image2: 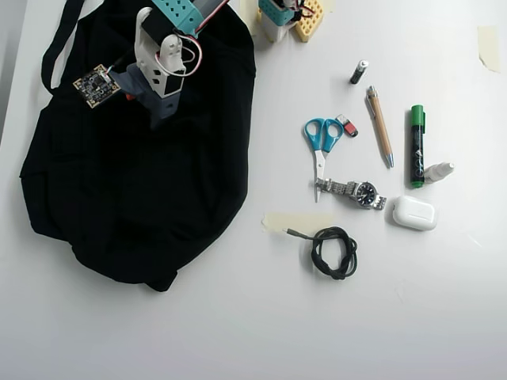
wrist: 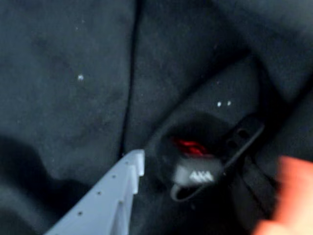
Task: Put the black bike light into the black bag
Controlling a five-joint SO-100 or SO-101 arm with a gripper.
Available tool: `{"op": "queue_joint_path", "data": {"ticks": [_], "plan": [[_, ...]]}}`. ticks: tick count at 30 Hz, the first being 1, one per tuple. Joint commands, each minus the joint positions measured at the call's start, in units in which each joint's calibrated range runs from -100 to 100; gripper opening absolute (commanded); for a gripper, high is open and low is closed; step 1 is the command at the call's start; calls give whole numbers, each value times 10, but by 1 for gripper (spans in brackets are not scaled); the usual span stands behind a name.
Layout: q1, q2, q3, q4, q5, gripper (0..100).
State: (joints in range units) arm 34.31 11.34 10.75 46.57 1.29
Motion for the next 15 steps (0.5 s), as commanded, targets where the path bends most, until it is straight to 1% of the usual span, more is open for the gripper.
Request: {"op": "queue_joint_path", "data": {"ticks": [1,2,3,4,6,7,8,9,10,11,12,15], "plan": [[-15,-42,-103,132,-2,56],[-28,-100,-149,197,-1,54],[-42,-144,-166,225,-1,50],[-71,-211,-167,236,-1,41],[-164,-300,-165,224,-39,20],[-203,-329,-159,225,-40,13],[-249,-363,-150,228,-41,2],[-286,-410,-115,229,-44,3],[-303,-457,-65,221,-52,2],[-330,-542,44,175,-57,2],[-354,-633,183,94,-58,2],[-371,-716,316,11,-58,2]]}}
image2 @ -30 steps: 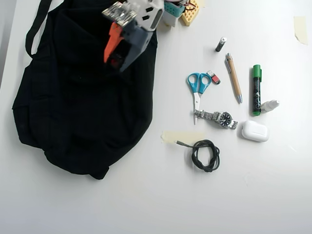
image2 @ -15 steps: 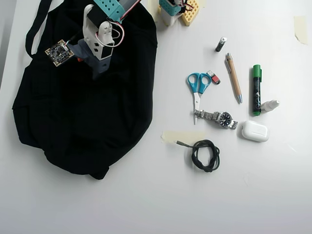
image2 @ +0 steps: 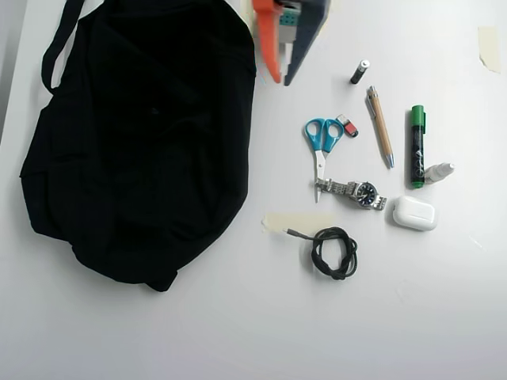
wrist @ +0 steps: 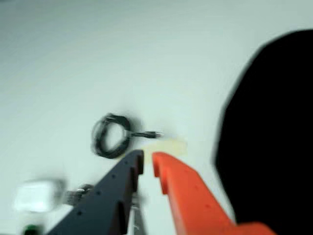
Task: Put the black bike light into the black bag
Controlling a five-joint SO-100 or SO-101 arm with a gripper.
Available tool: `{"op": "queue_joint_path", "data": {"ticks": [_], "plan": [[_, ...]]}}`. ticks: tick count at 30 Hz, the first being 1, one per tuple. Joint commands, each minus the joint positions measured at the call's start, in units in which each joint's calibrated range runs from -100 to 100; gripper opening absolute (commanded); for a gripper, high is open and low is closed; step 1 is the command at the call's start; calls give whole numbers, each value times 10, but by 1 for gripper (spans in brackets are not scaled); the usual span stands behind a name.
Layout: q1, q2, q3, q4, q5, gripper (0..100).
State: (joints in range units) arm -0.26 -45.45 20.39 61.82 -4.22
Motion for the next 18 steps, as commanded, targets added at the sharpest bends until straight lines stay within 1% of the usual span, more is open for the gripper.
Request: {"op": "queue_joint_path", "data": {"ticks": [1,6,7,8,13,15,18], "plan": [[-36,-195,303,-198,0,2],[-57,-286,501,-347,0,2],[-58,-307,564,-391,2,2],[-58,-316,593,-407,3,2],[-57,-355,718,-449,3,2],[-57,-375,754,-449,4,3],[-57,-409,794,-435,25,3]]}}
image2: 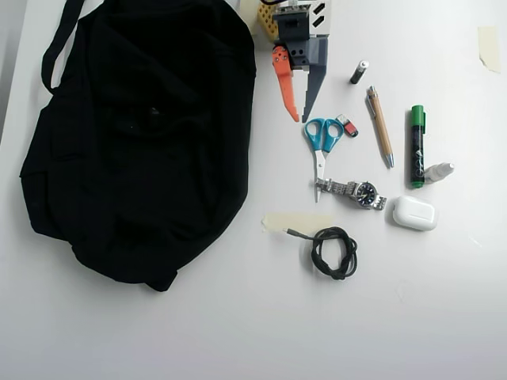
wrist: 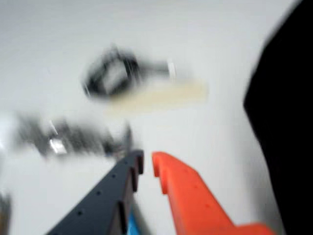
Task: Put the black bike light into the black bag
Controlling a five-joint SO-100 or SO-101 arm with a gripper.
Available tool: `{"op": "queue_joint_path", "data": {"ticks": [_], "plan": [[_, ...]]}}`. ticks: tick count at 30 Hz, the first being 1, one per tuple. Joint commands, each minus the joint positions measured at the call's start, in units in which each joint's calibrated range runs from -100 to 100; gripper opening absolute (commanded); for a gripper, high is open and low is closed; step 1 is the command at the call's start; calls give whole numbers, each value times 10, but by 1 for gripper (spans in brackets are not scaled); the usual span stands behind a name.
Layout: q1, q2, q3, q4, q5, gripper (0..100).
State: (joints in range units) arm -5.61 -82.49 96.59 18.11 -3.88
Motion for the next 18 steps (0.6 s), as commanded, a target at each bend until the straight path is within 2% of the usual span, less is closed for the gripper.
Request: {"op": "queue_joint_path", "data": {"ticks": [1,10,13,18], "plan": [[-1,-55,31,38,39,3],[15,-44,31,138,51,2],[46,-45,31,248,50,2],[17,-53,31,370,54,2]]}}
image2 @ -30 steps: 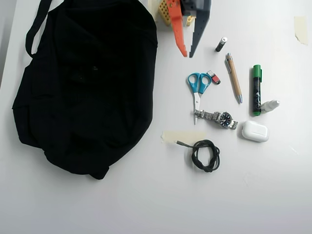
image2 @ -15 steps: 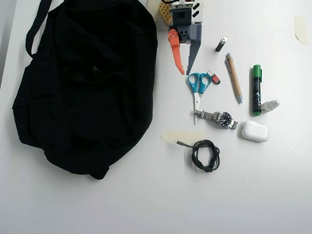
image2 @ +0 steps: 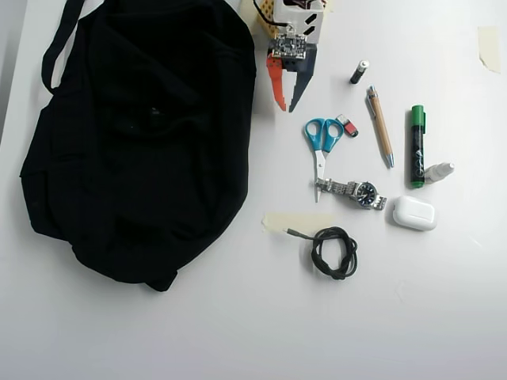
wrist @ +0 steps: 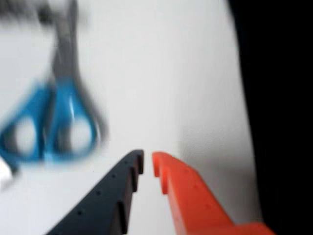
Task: Put the black bike light into the black bag
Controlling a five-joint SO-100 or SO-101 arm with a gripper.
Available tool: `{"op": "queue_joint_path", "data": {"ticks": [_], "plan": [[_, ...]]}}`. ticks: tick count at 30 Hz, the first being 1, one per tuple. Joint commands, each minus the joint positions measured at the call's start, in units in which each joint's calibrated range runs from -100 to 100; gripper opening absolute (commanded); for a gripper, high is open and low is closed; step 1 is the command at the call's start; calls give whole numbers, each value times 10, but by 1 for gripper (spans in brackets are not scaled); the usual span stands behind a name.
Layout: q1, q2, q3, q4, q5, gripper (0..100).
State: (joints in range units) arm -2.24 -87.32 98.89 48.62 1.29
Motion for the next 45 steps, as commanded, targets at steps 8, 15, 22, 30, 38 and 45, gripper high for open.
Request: {"op": "queue_joint_path", "data": {"ticks": [8,15,22,30,38,45], "plan": [[-25,-6,8,94,2,2],[-25,-6,8,94,2,2],[-24,-6,8,94,2,2],[-24,-6,8,94,2,2],[-24,-6,8,95,2,2],[-24,-6,8,95,2,2]]}}
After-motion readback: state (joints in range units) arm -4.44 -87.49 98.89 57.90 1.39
